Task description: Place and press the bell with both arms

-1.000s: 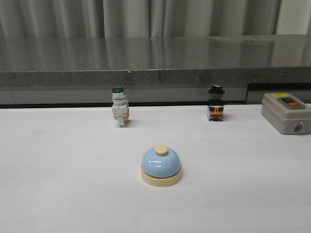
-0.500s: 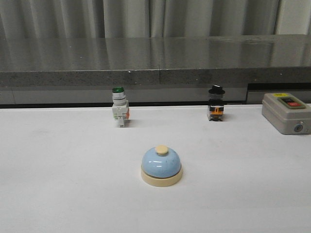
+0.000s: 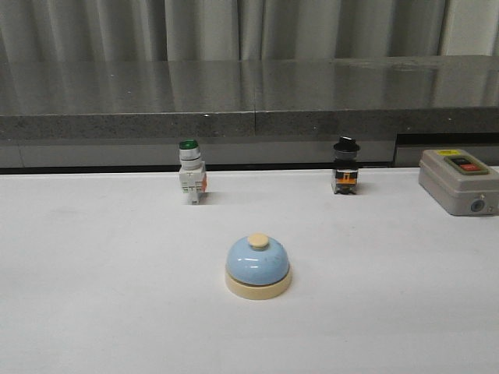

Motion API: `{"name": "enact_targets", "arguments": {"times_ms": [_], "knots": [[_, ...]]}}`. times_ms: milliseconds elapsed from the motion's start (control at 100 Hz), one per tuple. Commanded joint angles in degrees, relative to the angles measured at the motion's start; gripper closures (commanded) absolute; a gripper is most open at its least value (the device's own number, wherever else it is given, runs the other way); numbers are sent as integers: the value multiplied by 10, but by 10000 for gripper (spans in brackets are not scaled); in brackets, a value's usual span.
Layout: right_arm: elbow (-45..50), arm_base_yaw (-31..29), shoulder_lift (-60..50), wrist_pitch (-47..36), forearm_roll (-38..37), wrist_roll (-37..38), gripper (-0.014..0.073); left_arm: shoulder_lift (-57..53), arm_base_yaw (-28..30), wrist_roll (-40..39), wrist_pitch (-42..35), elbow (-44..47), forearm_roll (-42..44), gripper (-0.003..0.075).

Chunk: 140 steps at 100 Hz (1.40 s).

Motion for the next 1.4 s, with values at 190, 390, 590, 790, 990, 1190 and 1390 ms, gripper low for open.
{"name": "enact_targets", "arguments": {"times_ms": [190, 390, 590, 790, 990, 1190, 1390], "knots": [[107, -22, -102, -111, 19, -4, 653, -17, 1, -5, -43, 24, -2, 740], [168, -77, -162, -130, 52, -10, 653, -17, 1, -5, -43, 24, -2, 739], [225, -93, -203, -193, 71, -10, 653, -17, 1, -5, -43, 24, -2, 740], [266, -93, -203, -239, 72, -10, 653, -17, 1, -5, -43, 24, -2, 740], [266, -93, -203, -239, 71, -11, 653, -17, 1, -5, -43, 24, -2, 740], [266, -93, -203, -239, 71, -11, 653, -17, 1, -5, -43, 24, -2, 739], [266, -93, -203, -239, 71, -11, 653, -17, 1, -5, -43, 24, -2, 740]]}}
